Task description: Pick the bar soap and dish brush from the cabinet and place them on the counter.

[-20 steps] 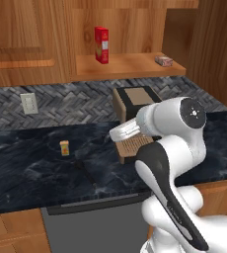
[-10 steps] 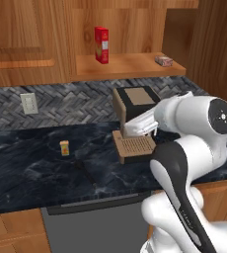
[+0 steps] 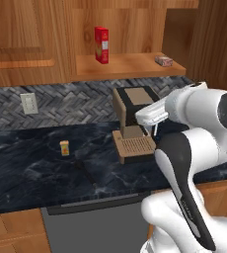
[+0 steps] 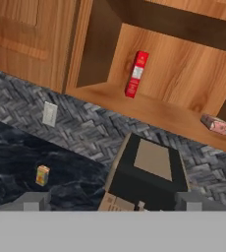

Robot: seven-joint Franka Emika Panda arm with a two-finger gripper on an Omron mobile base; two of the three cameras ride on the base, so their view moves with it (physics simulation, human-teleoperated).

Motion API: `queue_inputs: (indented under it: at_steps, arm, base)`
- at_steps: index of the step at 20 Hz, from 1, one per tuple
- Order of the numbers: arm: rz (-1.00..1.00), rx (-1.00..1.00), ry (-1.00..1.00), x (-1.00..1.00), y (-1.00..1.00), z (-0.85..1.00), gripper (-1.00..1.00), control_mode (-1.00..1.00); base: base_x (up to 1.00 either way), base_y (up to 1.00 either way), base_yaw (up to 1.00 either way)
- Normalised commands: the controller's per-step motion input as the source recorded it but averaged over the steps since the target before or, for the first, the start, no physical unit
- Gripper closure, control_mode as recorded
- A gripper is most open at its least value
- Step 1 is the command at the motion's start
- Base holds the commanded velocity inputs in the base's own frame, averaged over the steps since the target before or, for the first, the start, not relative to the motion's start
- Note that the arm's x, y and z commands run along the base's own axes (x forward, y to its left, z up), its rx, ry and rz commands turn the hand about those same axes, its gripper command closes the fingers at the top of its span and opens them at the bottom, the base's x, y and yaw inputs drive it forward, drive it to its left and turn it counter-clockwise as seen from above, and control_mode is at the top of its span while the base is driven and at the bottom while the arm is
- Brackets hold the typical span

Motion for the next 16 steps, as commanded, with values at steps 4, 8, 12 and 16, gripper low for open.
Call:
queue_inputs:
  at_steps: [4,8,12,16]
  arm:
    - [-0.14,0.00,0.05,0.25,-0.13,0.29,-1.00,-1.00]
    - [-0.07,0.00,0.01,0.17,-0.17,0.13,-1.00,-1.00]
    - [0.00,0.00,0.01,0.17,-0.08,0.00,-1.00,-1.00]
    - [0.00,0.00,0.02,0.14,-0.13,0.00,-1.00,-1.00]
  base:
    - [0.00,0.00,0.00]
    - [0.00,0.00,0.00]
    - [0.00,0.00,0.00]
    - [0.00,0.00,0.00]
